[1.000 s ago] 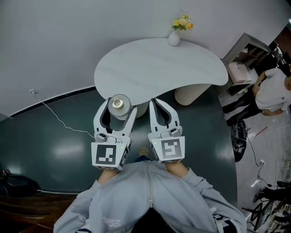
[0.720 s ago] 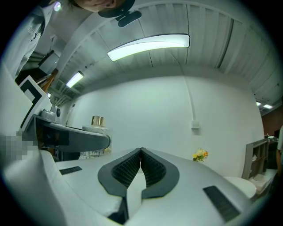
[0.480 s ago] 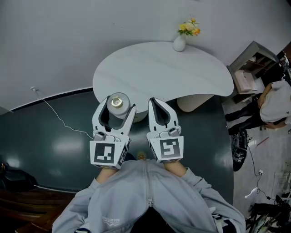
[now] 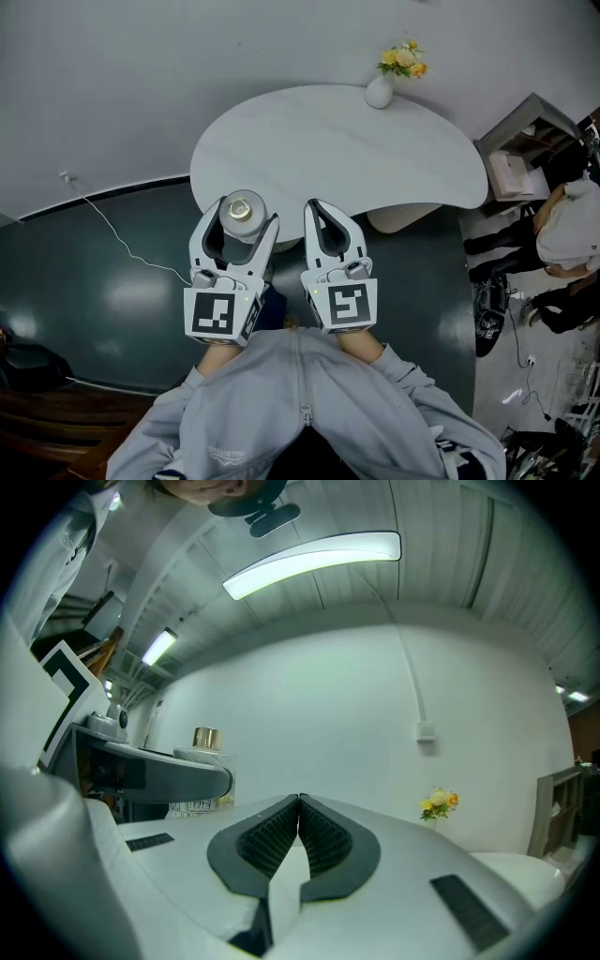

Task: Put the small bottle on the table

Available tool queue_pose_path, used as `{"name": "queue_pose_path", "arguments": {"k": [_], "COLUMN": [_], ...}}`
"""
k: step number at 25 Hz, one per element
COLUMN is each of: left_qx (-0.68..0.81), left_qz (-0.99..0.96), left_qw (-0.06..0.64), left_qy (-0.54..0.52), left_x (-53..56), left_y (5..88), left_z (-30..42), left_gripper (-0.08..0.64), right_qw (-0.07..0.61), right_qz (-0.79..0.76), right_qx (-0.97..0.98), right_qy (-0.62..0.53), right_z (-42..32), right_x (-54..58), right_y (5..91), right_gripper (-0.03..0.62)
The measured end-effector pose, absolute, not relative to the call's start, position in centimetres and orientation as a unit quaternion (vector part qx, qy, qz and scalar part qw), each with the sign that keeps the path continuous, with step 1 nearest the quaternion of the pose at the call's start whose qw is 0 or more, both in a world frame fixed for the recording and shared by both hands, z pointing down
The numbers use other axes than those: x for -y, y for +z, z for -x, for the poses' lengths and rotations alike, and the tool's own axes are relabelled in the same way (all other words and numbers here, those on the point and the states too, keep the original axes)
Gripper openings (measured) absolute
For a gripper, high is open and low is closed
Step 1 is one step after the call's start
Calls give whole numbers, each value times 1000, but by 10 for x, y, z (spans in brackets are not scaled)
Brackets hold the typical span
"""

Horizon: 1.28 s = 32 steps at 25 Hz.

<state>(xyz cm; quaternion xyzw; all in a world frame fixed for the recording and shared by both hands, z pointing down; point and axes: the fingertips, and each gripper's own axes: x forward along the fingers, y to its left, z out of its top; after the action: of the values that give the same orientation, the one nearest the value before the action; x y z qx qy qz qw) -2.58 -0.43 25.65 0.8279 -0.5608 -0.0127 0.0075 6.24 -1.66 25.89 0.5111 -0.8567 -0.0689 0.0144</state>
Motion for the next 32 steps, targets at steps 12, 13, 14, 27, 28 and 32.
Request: {"name": "queue_pose_path", "arguments": {"k": [12, 13, 14, 27, 28, 32], "left_qx": [555, 554, 553, 528, 526, 517], "left_qz": [-832, -832, -833, -848, -850, -856], "left_qw": [3, 3, 3, 6, 5, 6], "left_qy": [-10, -10, -10, -31, -30, -29], "left_x": [103, 112, 121, 231, 237, 259], "left_y": [260, 260, 261, 254, 255, 257], "left_z": [53, 56, 59, 87, 87, 84], "left_gripper": [331, 331, 331, 331, 331, 331], "right_qw": [19, 23, 24, 17, 14, 14], "right_qz": [-513, -513, -513, -537, -542, -553], "right_qx": [856, 856, 855, 841, 838, 831], "right_qy": [-67, -65, -64, -65, -62, -65], "right_z": [-32, -28, -25, 6, 6, 1], "right_x": [111, 121, 130, 233, 238, 258], "right_y": [263, 265, 265, 266, 264, 264], "right_gripper": [28, 28, 28, 28, 28, 28]}}
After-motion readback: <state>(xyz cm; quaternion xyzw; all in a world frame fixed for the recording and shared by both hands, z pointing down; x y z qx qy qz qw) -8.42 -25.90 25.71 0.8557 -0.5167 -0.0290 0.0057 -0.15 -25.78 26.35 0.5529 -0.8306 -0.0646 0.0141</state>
